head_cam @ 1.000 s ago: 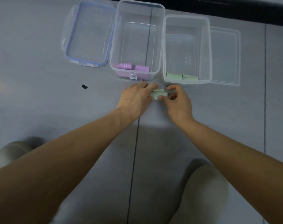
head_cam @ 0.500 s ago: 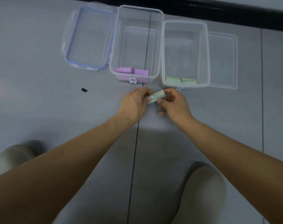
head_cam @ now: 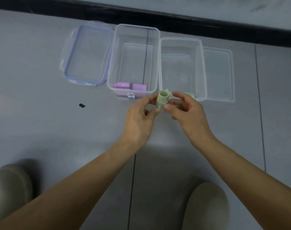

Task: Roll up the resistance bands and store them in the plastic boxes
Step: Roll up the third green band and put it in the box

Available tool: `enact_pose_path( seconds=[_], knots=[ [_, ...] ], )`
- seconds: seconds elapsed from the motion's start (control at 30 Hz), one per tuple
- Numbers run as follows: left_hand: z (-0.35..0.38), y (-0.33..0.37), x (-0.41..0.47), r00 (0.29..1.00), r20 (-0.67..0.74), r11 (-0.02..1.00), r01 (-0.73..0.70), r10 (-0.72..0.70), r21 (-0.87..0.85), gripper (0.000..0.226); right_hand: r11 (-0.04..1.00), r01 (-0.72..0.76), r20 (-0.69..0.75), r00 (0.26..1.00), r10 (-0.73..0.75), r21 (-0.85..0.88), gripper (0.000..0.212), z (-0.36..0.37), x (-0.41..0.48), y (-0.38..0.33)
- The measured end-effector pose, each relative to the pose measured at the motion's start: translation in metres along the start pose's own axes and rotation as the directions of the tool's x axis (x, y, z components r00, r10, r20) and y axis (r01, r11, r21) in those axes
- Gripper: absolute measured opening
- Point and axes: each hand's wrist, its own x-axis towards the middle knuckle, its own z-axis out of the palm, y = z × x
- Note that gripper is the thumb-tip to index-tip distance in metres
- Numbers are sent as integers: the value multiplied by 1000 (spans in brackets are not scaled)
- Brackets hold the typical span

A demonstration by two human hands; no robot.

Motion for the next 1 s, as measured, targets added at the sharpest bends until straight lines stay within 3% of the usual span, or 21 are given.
enact_pose_path(
  seconds=[0.23,0.33,0.43,0.6,0.73,1.0],
  knots=[
    [10,29,24,972,1,933,-226,235,281,24,939,239,96,970,-222,-247,33,-26,21,-25],
    [10,35,34,955,-7,874,-269,298,404,18,843,349,153,937,-314,-410,30,-32,34,-29],
    [10,32,49,951,-10,836,-265,308,480,23,683,452,258,891,-374,-573,29,-37,51,-31],
    [4,19,70,966,31,766,-224,258,603,31,404,517,419,853,-310,-754,27,-36,94,-35],
    [-5,16,75,963,106,718,-254,246,648,47,229,510,483,860,-164,-829,25,-30,126,-30],
    [-3,7,81,932,228,555,-353,282,753,64,183,450,462,886,30,-874,25,-32,156,-17]
  ],
)
